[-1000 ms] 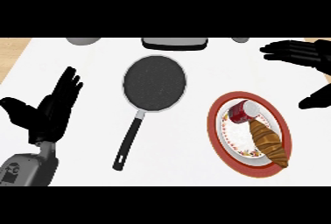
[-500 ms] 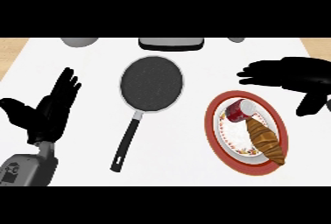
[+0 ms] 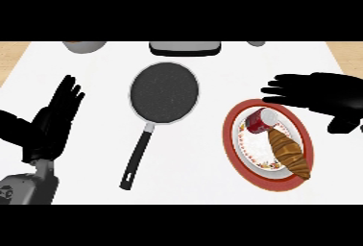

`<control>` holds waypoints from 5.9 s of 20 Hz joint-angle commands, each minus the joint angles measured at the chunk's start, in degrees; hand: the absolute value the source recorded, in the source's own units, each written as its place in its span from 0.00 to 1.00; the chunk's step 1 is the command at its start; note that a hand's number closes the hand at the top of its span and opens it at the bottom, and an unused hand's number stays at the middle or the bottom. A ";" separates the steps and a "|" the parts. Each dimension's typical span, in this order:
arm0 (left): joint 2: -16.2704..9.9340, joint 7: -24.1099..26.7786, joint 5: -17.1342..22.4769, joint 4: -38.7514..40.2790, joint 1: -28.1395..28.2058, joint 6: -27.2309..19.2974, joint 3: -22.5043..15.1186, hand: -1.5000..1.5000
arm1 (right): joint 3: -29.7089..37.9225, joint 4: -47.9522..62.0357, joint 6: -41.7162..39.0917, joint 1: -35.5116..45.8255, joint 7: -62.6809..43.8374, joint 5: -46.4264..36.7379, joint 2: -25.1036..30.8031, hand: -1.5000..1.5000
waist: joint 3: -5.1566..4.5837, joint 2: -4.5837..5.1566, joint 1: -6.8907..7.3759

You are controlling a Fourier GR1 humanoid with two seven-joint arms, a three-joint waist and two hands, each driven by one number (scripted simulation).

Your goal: Pick the can from the plate and place it in the pan

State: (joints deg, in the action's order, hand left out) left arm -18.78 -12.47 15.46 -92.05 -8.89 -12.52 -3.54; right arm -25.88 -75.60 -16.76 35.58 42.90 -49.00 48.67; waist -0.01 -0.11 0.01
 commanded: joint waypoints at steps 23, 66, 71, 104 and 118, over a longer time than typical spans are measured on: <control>3.45 -3.47 -3.23 -0.71 -1.70 4.46 5.31 0.50 | 5.41 -0.49 -5.50 -3.56 -6.37 -21.27 -18.33 0.00 | 0.01 0.11 0.38; 7.71 -1.32 -8.08 0.28 0.09 7.89 6.79 0.50 | 21.52 21.87 8.66 0.46 -28.33 -28.29 -48.29 1.00 | -0.30 -0.41 1.13; 8.02 -1.65 -7.93 0.36 -0.75 8.32 6.05 0.50 | 22.69 18.84 11.99 6.06 -46.09 -30.01 -48.56 1.00 | -0.49 -1.60 3.30; 8.98 -2.11 -8.19 4.00 -6.26 9.18 5.05 0.50 | 2.86 29.49 29.01 33.63 -119.02 -20.07 -48.64 1.00 | -0.09 1.00 5.85; 9.53 -0.11 -9.09 4.27 -5.89 8.84 5.07 0.50 | 2.25 42.57 45.17 26.33 -110.31 -9.42 -48.64 1.00 | 0.02 1.70 5.82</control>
State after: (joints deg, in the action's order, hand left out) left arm -9.48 -12.72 6.57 -87.78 -14.56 -3.44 1.58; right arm -25.58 -36.09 21.65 62.57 -61.09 -61.94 0.55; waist -0.03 1.46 5.81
